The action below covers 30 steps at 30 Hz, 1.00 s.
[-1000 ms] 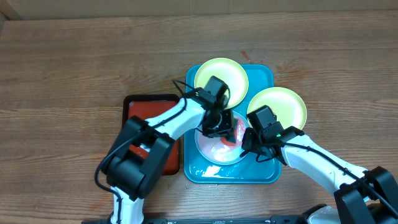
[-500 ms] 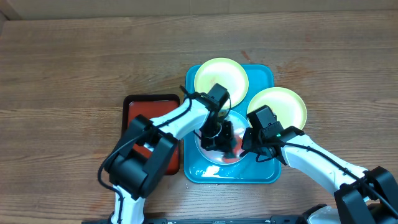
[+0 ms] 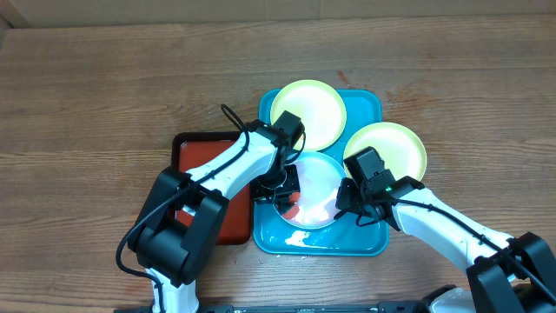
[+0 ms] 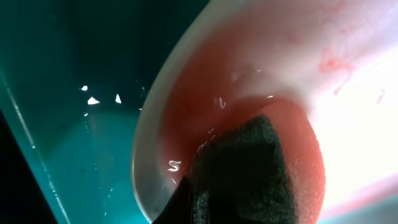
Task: Clean dirty plates on tray and stack at the side
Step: 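Scrub the white plate with the sponge held in left gripper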
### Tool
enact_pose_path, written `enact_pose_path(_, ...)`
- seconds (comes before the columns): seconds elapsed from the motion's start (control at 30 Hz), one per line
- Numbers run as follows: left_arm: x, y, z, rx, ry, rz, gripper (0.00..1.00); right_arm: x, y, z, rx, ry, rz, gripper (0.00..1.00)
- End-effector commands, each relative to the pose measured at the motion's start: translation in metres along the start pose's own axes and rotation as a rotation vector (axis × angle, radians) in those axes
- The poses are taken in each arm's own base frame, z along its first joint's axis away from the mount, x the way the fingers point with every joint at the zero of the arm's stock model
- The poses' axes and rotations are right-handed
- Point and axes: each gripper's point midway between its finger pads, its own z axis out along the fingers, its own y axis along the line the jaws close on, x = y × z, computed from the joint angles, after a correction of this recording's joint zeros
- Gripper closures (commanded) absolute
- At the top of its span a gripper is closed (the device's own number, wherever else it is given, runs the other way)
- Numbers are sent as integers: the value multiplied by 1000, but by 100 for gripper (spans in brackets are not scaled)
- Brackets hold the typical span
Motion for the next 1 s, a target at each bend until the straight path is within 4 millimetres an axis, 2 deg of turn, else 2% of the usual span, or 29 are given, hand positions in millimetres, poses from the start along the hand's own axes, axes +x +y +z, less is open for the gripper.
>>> enact_pose_path(0.0,-31,13,7,-45,-105,1,96,4,-9,4,46,10,-6,96)
enact_pose_path(0.2,-24,-59,4,307,-40,94,96,4,-10,4,48,13,-24,96)
enact_pose_path(0.27,-18,-76,4,371,-28,123,96,4,-10,4,48,13,-24,96)
enact_pose_path(0.43,-11,-109,7,434,-60,202,96,4,-10,4,49,14,-27,96)
enact_pose_path(0.53,-8,-117,10,437,-72,228,96,5,-10,4,49,14,-27,96)
enact_pose_path(0.6,-11,-113,12,413,-88,219,95,5,-10,4,51,17,-28,96)
enact_pose_path(0.7,-24,-92,16,334,-121,170,96,6,-11,4,53,19,-28,96)
enact_pose_path(0.83,-39,-41,17,148,-139,26,96,6,-11,4,53,19,-27,96)
enact_pose_path(0.97,-47,3,4,-26,-169,-45,96,6,-11,4,53,19,-27,96)
